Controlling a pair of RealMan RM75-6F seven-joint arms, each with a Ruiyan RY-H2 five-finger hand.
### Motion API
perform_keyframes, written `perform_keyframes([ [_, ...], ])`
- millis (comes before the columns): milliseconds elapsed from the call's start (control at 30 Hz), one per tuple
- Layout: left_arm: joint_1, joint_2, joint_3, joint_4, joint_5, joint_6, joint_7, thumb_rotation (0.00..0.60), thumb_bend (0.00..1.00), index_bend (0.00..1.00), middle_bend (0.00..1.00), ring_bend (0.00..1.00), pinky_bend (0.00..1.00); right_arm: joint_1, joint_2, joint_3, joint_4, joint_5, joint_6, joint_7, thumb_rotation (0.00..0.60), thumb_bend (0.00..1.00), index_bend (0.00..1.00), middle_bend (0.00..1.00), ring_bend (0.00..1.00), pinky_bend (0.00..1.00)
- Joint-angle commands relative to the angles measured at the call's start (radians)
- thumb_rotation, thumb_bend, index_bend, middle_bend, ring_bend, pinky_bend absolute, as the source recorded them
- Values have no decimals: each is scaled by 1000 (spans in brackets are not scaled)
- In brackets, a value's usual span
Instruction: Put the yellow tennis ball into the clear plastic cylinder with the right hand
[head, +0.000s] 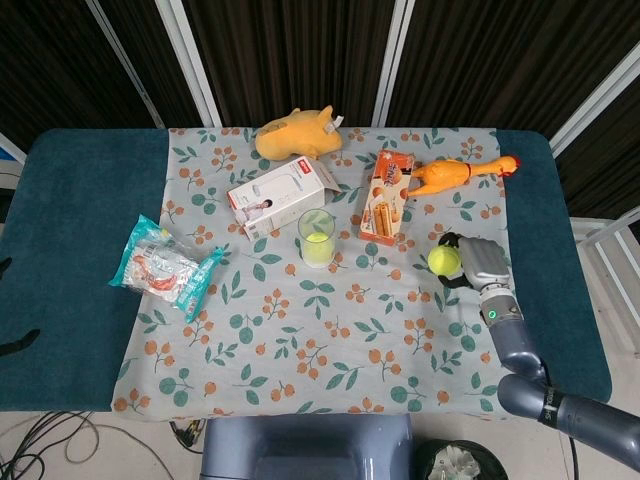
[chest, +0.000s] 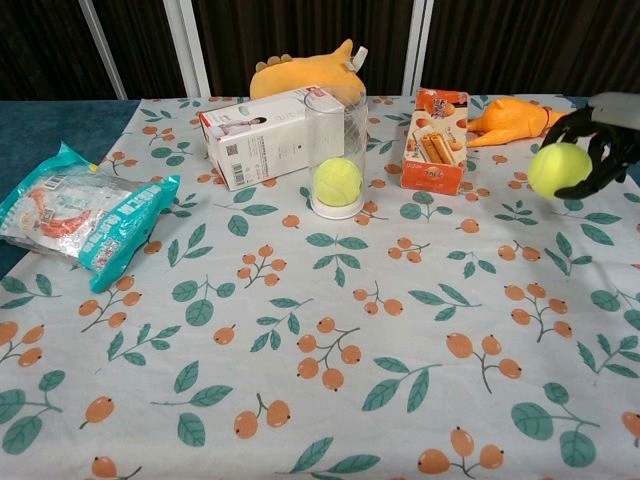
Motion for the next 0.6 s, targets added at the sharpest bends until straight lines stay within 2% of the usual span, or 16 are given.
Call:
perform_keyframes([
  [33, -1, 1, 1, -1, 1, -2, 0, 600, 0, 87, 0, 0, 59, 27, 79, 53, -96, 14, 35, -41, 600, 473, 545, 460, 560, 666],
  [200, -1, 2, -1, -1, -5, -5, -2, 600, 0, 87, 0, 0, 59, 89, 136, 117, -186, 63, 46, -102, 600, 474, 546, 460, 553, 712],
  [333, -1, 1, -3, 0, -11, -6, 1, 600, 0, 87, 0, 0, 59, 149, 143, 157, -226, 122, 40, -135, 600, 474, 545, 460, 547, 746],
  [433, -1, 1, -3, 0, -9, -6, -1, 600, 0, 87, 0, 0, 59, 204, 114, 187, -231, 173, 26, -136, 600, 473, 545, 460, 544, 766],
  [600, 0, 2, -3, 0, -8, -5, -6, 600, 0, 87, 0, 0, 59, 285, 43, 202, -197, 217, 22, -147, 600, 474, 545, 460, 537, 799],
])
